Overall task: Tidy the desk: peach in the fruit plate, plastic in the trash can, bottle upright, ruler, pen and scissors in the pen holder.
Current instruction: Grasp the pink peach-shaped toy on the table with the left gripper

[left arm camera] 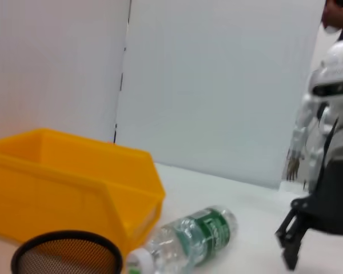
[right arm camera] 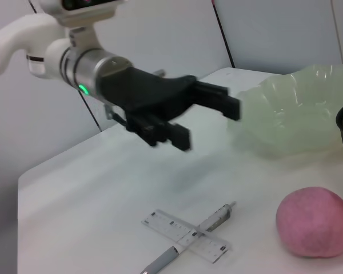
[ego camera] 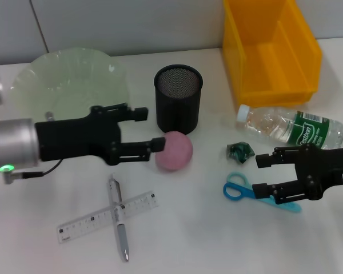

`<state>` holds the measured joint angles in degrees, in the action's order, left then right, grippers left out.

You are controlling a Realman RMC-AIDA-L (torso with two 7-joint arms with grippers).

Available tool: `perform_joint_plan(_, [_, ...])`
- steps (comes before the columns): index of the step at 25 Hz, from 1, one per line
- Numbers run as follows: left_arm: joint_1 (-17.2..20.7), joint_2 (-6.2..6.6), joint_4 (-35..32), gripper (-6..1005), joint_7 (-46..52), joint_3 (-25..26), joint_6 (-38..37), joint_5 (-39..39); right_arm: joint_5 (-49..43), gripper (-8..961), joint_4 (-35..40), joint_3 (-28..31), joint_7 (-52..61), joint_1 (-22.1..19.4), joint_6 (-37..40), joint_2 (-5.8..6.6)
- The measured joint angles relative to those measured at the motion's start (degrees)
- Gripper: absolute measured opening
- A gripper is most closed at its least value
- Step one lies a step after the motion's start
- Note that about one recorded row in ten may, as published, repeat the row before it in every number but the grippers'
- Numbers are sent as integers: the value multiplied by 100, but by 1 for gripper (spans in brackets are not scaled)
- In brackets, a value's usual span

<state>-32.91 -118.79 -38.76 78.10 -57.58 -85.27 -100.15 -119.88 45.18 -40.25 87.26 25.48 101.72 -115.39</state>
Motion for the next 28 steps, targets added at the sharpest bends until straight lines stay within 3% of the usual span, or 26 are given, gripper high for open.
perform_joint_plan(3, [-94, -1, 36, 780, 0, -259, 314, 26, 0, 785, 0, -1, 5, 1, 0, 0])
perform_joint_plan(10, [-329, -21, -66, 777, 272, -1737, 1816, 129, 0, 781, 0, -1, 15, -3, 0, 0])
perform_joint_plan(18, [-388, -31, -277, 774, 536, -2977, 3033, 160, 0, 776, 3, 31, 25, -36, 13, 0])
perform_joint_plan(23, [-392, -30, -355, 772, 649, -3548, 3542, 144, 0, 772, 9, 35, 28, -41, 21, 6])
perform_joint_plan(28, [-400, -30, -356, 770, 662, -3746, 3761, 129, 0, 769, 9, 34, 29, -43, 24, 14])
